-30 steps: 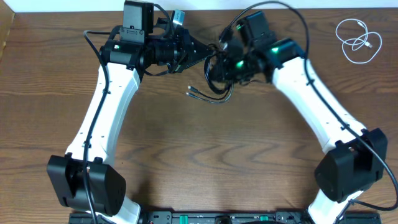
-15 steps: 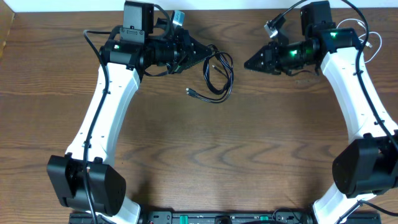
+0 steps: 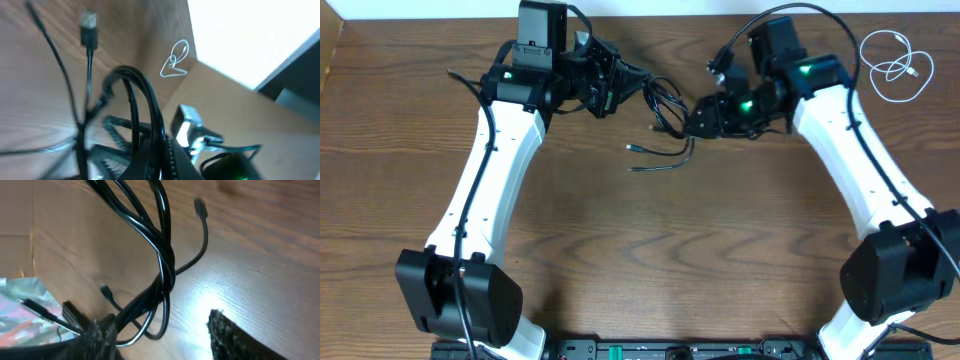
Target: Untangle cables
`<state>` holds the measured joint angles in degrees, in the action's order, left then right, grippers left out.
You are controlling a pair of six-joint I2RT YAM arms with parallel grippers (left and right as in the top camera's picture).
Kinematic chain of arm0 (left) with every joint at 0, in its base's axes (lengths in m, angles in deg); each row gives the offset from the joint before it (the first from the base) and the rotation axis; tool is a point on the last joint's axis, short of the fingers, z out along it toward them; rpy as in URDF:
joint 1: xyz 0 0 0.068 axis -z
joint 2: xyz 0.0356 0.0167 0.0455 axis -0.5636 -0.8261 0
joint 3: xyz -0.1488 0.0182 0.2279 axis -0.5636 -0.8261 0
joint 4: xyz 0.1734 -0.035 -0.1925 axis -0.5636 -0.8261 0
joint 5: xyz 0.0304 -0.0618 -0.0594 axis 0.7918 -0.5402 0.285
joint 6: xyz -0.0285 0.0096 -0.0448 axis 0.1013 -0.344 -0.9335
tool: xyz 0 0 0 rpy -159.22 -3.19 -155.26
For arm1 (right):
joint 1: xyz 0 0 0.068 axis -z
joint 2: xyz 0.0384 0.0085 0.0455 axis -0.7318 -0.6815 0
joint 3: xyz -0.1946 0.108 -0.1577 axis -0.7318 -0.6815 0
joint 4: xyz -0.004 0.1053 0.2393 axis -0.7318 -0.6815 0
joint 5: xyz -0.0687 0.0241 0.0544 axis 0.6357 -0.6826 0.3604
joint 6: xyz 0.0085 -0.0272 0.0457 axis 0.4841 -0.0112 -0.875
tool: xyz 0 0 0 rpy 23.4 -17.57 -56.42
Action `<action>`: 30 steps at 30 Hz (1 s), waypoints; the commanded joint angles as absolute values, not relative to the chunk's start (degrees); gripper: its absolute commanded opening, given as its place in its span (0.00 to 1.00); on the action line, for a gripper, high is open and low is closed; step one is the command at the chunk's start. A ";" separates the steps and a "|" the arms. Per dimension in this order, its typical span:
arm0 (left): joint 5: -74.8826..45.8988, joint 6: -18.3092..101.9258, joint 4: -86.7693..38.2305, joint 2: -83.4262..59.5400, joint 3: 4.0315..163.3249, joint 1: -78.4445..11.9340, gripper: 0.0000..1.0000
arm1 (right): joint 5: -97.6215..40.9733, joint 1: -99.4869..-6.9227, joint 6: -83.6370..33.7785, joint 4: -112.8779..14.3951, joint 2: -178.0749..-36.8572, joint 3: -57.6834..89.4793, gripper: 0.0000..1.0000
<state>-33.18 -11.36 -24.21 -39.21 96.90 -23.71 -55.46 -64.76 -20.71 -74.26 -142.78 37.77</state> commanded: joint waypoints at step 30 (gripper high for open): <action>-19.80 -33.72 -17.35 -39.30 97.30 -24.00 0.07 | -60.40 -66.33 -35.38 -62.26 -141.33 31.47 0.56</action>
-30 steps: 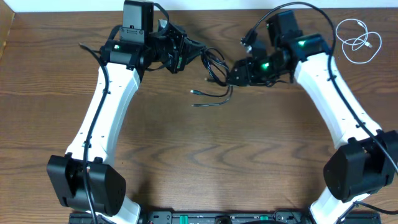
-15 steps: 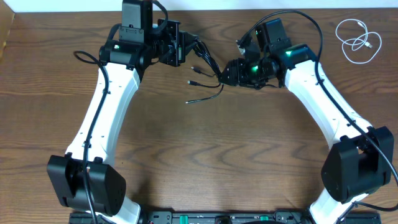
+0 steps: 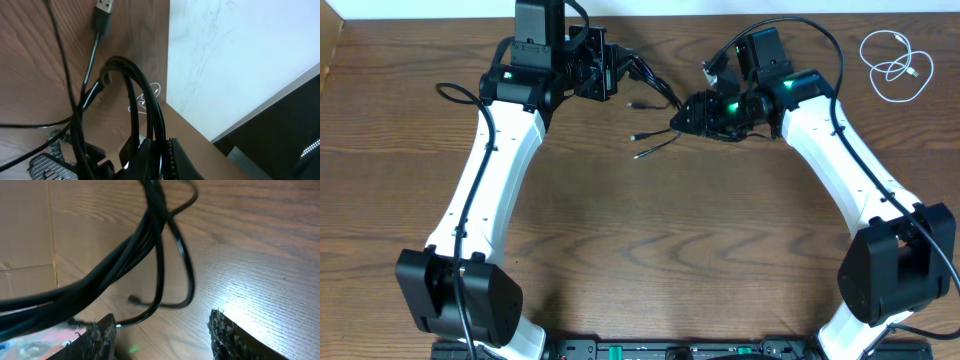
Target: Untangle cables
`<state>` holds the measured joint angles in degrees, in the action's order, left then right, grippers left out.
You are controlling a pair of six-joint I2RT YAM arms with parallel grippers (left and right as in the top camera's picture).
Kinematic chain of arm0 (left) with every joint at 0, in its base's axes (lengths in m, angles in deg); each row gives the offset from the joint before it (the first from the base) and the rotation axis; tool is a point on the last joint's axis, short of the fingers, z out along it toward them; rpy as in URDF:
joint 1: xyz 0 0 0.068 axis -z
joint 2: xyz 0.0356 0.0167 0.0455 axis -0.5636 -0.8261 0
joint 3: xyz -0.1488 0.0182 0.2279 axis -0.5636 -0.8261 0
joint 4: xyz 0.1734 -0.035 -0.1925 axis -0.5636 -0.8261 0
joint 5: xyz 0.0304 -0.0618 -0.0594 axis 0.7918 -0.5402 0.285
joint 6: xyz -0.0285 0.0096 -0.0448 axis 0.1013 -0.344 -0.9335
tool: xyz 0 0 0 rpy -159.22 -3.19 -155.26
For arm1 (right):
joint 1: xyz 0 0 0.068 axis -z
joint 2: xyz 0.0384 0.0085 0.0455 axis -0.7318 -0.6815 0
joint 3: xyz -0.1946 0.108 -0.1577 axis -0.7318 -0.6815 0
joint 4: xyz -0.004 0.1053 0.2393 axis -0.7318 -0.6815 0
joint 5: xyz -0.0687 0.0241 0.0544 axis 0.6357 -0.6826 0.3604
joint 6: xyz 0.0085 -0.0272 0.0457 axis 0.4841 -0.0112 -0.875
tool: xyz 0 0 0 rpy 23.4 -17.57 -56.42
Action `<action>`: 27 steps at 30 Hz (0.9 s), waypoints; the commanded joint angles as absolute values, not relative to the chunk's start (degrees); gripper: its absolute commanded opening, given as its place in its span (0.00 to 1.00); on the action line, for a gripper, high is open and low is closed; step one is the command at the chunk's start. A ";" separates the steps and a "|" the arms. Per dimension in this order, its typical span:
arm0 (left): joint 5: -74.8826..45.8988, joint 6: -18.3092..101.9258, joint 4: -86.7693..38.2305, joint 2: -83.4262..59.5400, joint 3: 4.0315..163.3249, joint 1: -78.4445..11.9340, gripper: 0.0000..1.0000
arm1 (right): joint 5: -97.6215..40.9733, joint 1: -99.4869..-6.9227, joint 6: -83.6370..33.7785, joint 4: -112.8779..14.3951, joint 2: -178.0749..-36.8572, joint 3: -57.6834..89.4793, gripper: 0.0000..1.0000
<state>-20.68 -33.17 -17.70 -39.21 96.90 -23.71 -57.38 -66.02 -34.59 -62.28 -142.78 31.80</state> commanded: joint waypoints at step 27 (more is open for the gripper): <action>-19.85 -33.70 -17.35 -39.30 97.30 -23.96 0.07 | -33.89 -70.31 -47.18 -52.31 -144.11 29.88 0.50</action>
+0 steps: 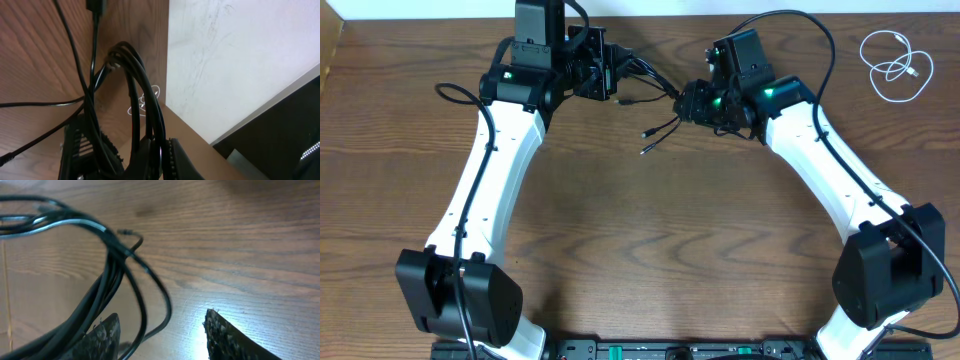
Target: Untangle cables
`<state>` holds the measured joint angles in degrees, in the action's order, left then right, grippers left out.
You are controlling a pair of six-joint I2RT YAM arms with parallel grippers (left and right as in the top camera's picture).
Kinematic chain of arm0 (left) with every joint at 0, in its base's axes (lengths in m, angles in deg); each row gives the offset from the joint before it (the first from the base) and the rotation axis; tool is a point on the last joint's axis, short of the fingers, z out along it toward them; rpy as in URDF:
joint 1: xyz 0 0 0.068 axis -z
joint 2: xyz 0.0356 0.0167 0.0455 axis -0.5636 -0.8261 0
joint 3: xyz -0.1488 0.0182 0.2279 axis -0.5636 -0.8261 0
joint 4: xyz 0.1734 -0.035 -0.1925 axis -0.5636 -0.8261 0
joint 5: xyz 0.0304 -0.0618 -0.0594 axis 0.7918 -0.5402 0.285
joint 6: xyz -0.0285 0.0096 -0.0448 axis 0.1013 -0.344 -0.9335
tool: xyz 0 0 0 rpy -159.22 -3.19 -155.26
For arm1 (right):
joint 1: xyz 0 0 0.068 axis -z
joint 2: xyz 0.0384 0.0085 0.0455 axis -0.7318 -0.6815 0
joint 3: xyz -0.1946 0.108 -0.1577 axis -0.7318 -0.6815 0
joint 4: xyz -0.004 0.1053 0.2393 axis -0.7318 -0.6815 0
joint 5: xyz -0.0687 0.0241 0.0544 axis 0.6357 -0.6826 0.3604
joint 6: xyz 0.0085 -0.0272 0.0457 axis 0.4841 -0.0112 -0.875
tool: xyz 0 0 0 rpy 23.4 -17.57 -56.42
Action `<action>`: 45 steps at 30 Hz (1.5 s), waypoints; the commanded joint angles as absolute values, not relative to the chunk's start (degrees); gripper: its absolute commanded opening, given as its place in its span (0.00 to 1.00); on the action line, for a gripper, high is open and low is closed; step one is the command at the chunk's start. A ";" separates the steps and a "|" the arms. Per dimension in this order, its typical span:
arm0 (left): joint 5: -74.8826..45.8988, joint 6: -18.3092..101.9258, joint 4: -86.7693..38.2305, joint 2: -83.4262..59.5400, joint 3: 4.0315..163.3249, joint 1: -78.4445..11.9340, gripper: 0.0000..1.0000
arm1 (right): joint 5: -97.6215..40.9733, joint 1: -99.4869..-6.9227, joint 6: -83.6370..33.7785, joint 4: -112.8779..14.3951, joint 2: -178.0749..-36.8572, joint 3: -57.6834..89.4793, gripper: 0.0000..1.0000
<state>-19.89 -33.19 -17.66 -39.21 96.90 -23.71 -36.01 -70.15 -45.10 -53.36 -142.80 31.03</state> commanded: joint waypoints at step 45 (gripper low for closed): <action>-31.93 57.45 -43.16 -39.30 97.30 -17.29 0.08 | -56.20 -60.12 -28.56 -55.50 -129.71 29.29 0.01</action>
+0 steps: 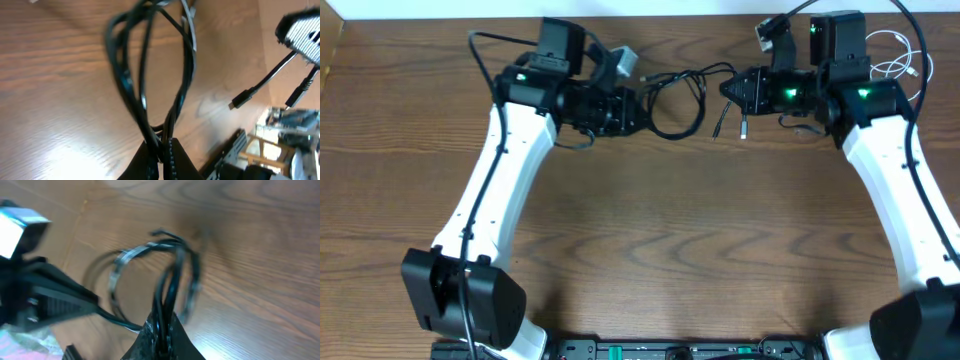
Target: Untangle cables
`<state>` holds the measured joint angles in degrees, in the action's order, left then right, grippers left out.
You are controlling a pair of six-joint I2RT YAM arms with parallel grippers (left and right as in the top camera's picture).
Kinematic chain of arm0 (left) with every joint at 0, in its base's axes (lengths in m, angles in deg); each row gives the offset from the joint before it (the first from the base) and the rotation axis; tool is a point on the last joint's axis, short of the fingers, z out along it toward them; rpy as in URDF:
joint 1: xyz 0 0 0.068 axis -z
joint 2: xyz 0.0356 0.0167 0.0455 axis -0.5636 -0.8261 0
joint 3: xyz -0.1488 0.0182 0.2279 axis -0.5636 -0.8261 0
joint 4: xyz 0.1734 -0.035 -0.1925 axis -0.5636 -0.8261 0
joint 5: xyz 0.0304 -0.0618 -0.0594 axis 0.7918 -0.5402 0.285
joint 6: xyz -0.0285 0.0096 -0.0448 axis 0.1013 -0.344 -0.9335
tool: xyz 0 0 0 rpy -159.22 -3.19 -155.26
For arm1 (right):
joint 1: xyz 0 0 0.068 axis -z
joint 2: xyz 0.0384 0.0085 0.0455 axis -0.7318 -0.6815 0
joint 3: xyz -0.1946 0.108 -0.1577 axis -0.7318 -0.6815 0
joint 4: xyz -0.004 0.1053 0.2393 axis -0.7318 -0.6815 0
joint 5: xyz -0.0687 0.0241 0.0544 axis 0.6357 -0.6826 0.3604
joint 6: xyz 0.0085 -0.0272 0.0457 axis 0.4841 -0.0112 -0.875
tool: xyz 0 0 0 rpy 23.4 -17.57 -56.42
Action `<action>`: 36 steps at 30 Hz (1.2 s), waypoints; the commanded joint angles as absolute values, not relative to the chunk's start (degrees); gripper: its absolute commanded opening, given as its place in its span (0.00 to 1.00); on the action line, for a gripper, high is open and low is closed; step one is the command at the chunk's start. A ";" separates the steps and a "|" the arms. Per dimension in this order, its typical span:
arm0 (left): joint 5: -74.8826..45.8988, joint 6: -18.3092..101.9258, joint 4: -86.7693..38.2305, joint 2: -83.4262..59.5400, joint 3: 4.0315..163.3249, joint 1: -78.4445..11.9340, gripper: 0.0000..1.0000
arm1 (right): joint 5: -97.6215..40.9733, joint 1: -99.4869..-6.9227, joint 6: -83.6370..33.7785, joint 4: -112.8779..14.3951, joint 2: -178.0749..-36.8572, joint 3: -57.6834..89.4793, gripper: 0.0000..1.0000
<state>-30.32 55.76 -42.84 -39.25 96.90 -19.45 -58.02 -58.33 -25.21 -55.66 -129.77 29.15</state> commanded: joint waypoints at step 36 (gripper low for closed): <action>-49.40 27.26 -17.64 -39.30 97.32 -15.52 0.07 | -37.78 -71.88 -62.63 -47.88 -138.10 29.29 0.01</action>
<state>-49.77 35.55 -20.85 -39.25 96.81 -15.12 -36.03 -71.38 -61.06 -46.87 -138.03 29.15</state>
